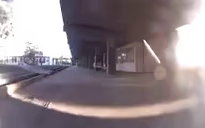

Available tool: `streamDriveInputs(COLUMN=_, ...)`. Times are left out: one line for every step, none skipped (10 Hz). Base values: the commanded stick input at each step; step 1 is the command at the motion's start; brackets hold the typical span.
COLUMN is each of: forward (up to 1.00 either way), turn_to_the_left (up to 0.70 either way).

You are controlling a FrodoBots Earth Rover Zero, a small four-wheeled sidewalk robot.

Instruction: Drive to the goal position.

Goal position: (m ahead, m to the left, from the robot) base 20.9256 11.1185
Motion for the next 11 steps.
streamDriveInputs(forward=0.7, turn_to_the_left=0.0)
streamDriveInputs(forward=0.7, turn_to_the_left=0.0)
streamDriveInputs(forward=0.7, turn_to_the_left=0.0)
streamDriveInputs(forward=0.7, turn_to_the_left=0.0)
streamDriveInputs(forward=0.7, turn_to_the_left=0.0)
streamDriveInputs(forward=0.7, turn_to_the_left=0.0)
streamDriveInputs(forward=0.7, turn_to_the_left=0.0)
streamDriveInputs(forward=0.7, turn_to_the_left=0.0)
streamDriveInputs(forward=0.7, turn_to_the_left=0.13)
streamDriveInputs(forward=0.7, turn_to_the_left=0.28)
streamDriveInputs(forward=0.7, turn_to_the_left=0.35)
